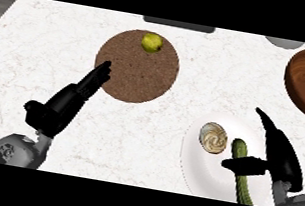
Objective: Pick the cupcake from the plate and place it in the bowl
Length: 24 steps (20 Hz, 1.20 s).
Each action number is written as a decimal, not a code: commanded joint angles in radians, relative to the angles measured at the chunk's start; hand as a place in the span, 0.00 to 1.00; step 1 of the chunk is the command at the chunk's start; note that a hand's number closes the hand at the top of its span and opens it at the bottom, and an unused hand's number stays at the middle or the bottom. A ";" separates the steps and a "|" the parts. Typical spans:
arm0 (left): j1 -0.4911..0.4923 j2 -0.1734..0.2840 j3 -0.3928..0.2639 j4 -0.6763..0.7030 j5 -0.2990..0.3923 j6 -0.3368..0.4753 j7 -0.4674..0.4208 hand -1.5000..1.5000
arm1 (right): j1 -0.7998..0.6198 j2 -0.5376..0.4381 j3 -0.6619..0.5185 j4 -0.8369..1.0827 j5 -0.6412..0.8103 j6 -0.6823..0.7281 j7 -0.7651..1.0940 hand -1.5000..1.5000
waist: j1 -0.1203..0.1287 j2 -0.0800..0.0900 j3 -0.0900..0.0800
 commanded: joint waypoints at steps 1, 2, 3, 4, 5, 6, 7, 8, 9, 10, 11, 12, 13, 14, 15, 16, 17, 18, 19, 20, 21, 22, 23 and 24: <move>-0.011 -0.031 -0.016 0.021 -0.019 0.019 0.008 0.50 | -0.106 -0.042 0.017 -0.101 -0.133 0.262 0.259 0.00 | 0.000 -0.001 0.001; 0.007 -0.021 -0.012 0.006 -0.015 0.007 0.004 0.50 | -0.146 -0.036 -0.009 -0.109 -0.173 0.294 0.327 0.00 | 0.005 -0.001 0.003; -0.005 -0.017 -0.002 0.009 -0.011 0.004 0.005 0.50 | -0.183 0.006 0.031 -0.162 -0.163 0.299 0.444 0.00 | 0.006 -0.004 0.002; -0.010 -0.011 0.017 0.062 -0.002 -0.028 -0.031 0.50 | -0.200 0.032 0.038 -0.174 -0.185 0.314 0.493 0.00 | -0.004 0.000 0.003; 0.036 -0.019 -0.016 0.004 -0.031 -0.003 -0.019 0.50 | -0.233 0.009 -0.019 -0.148 -0.235 0.351 0.504 0.00 | 0.003 -0.001 0.005; 0.003 -0.024 0.000 -0.009 -0.023 0.005 0.023 0.50 | -0.253 0.022 -0.018 -0.133 -0.258 0.372 0.527 0.00 | 0.002 -0.001 0.006; -0.001 -0.041 -0.012 0.002 -0.026 0.001 0.015 0.50 | -0.288 0.054 0.009 -0.136 -0.256 0.370 0.593 0.00 | 0.003 0.000 0.006; -0.013 -0.063 -0.023 0.016 -0.050 0.018 0.012 0.50 | -0.323 0.055 -0.023 -0.096 -0.285 0.386 0.587 0.00 | 0.001 0.001 0.006; 0.009 0.001 0.033 0.003 -0.025 -0.024 -0.006 0.50 | -0.288 0.036 -0.015 -0.126 -0.283 0.388 0.591 0.00 | -0.002 -0.001 0.006; 0.036 -0.032 0.005 0.007 -0.040 -0.014 -0.020 0.50 | -0.273 0.030 -0.017 -0.123 -0.279 0.382 0.586 0.00 | -0.005 -0.001 0.006; -0.005 -0.056 0.017 0.022 -0.024 -0.001 0.028 0.50 | -0.264 0.073 0.044 -0.129 -0.236 0.345 0.613 0.00 | -0.008 -0.001 0.006; 0.043 -0.050 0.009 0.064 -0.044 -0.026 -0.072 0.50 | -0.342 0.089 0.014 -0.121 -0.263 0.353 0.677 0.00 | -0.003 0.000 0.005; -0.005 -0.022 0.046 0.003 -0.013 -0.038 0.014 0.50 | -0.336 0.090 0.009 -0.073 -0.264 0.362 0.631 0.00 | -0.001 0.000 0.007; 0.016 -0.011 0.062 -0.013 -0.004 -0.048 0.015 0.50 | -0.294 0.054 -0.019 -0.044 -0.270 0.377 0.552 0.00 | -0.003 0.000 0.007; 0.031 -0.007 0.046 -0.020 -0.012 -0.060 0.017 0.50 | -0.306 0.117 0.059 -0.100 -0.205 0.320 0.641 0.00 | -0.003 -0.002 0.007; 0.046 -0.034 0.020 -0.019 -0.057 -0.016 0.013 0.50 | -0.286 0.102 0.060 -0.095 -0.211 0.343 0.622 0.00 | -0.005 -0.002 0.007; 0.008 -0.040 0.035 -0.022 -0.050 -0.023 0.032 0.50 | -0.330 0.139 0.059 -0.052 -0.182 0.320 0.626 0.00 | -0.003 0.000 0.007; 0.054 -0.051 0.026 -0.010 -0.047 -0.038 -0.023 0.50 | -0.334 0.128 0.059 -0.060 -0.182 0.342 0.632 0.00 | -0.004 -0.001 0.006; 0.106 -0.052 0.000 -0.059 -0.058 -0.026 -0.002 0.50 | -0.348 0.156 0.071 -0.007 -0.138 0.314 0.594 0.00 | 0.004 -0.001 0.007; 0.043 -0.061 0.037 -0.002 -0.051 -0.036 0.006 0.50 | -0.333 0.144 0.071 -0.039 -0.122 0.325 0.597 0.00 | -0.007 0.000 0.007; 0.036 -0.033 0.075 0.002 -0.036 -0.055 -0.009 0.50 | -0.237 0.115 0.097 -0.115 -0.094 0.301 0.581 0.00 | -0.016 -0.002 0.007; 0.012 -0.075 0.025 -0.028 -0.079 -0.009 0.051 0.50 | -0.339 0.150 0.072 -0.033 -0.093 0.323 0.607 0.00 | -0.007 -0.001 0.007; 0.054 -0.030 0.066 -0.050 -0.042 -0.057 0.008 0.50 | -0.281 0.174 0.128 -0.023 -0.021 0.271 0.570 0.00 | -0.004 -0.001 0.007; 0.022 -0.051 0.074 0.008 -0.041 -0.066 0.011 0.50 | -0.333 0.177 0.083 -0.004 -0.030 0.299 0.578 0.00 | -0.007 0.001 0.007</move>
